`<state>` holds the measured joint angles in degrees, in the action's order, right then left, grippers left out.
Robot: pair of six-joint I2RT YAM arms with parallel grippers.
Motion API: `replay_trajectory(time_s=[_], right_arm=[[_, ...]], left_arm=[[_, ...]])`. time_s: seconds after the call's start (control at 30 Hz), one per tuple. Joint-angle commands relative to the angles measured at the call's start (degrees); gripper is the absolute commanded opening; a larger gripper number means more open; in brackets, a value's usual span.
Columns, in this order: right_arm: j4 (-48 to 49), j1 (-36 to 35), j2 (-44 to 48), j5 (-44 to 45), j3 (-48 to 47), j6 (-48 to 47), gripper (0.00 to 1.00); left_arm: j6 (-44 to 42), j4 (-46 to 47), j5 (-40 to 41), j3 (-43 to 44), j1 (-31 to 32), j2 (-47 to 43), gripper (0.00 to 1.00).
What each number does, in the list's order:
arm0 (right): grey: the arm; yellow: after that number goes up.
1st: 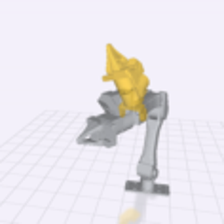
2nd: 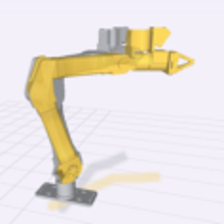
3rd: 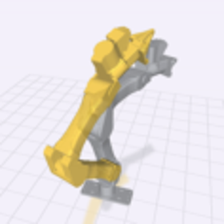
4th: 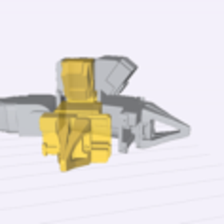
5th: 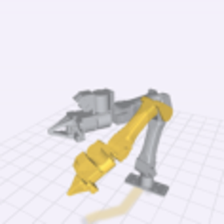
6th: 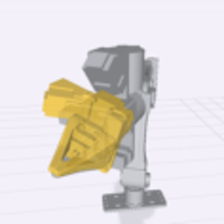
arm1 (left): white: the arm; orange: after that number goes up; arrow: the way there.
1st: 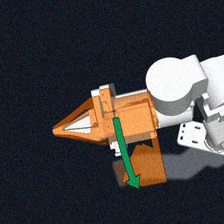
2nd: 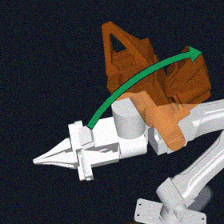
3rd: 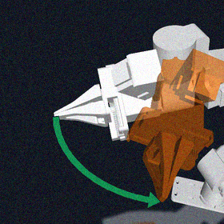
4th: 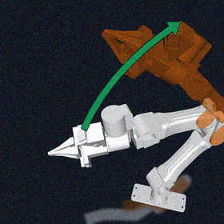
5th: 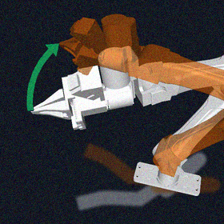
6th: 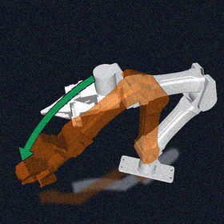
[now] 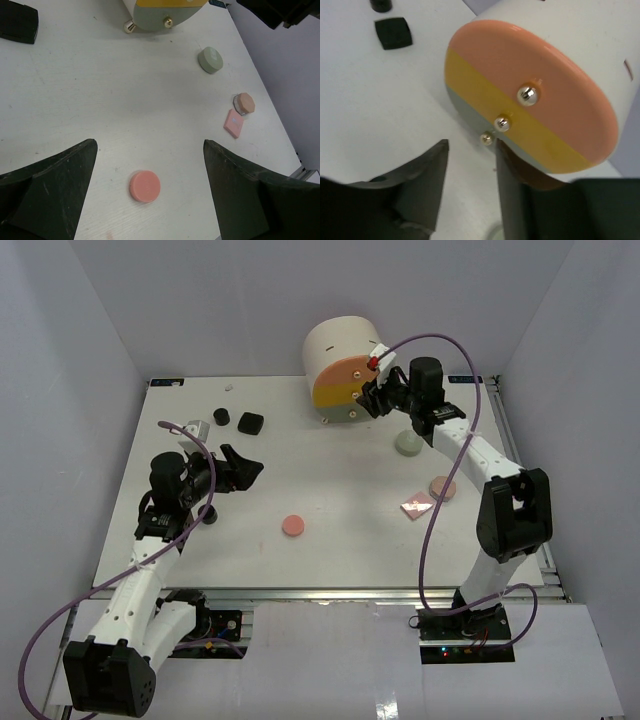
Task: Organize the makeup
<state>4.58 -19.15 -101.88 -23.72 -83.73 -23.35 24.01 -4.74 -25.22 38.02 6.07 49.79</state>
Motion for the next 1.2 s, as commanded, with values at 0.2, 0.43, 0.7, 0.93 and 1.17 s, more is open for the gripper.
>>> replay_trajectory(time_s=[0.2,0.43,0.7,0.93,1.17], right_arm=[[20.0,2.6,1.6,6.0,14.3,35.7,0.81],[25.2,3.1,-9.6,7.1,6.7,51.3,0.76],[23.9,3.2,-19.6,8.0,-3.8,58.6,0.65],[22.4,3.2,-22.6,8.4,-8.8,62.2,0.55],[21.7,3.1,-22.2,9.0,-7.6,62.8,0.34]], left_arm=[[-0.3,0.8,0.2,-0.8,-0.2,-1.7,0.98],[-0.7,0.5,1.3,-0.8,-0.2,-1.4,0.98],[-0.9,0.4,1.8,-0.9,-0.2,-0.8,0.98],[-0.9,0.5,1.9,-0.9,-0.2,-0.3,0.98],[-0.8,0.6,1.8,-1.1,-0.2,-0.4,0.98]])
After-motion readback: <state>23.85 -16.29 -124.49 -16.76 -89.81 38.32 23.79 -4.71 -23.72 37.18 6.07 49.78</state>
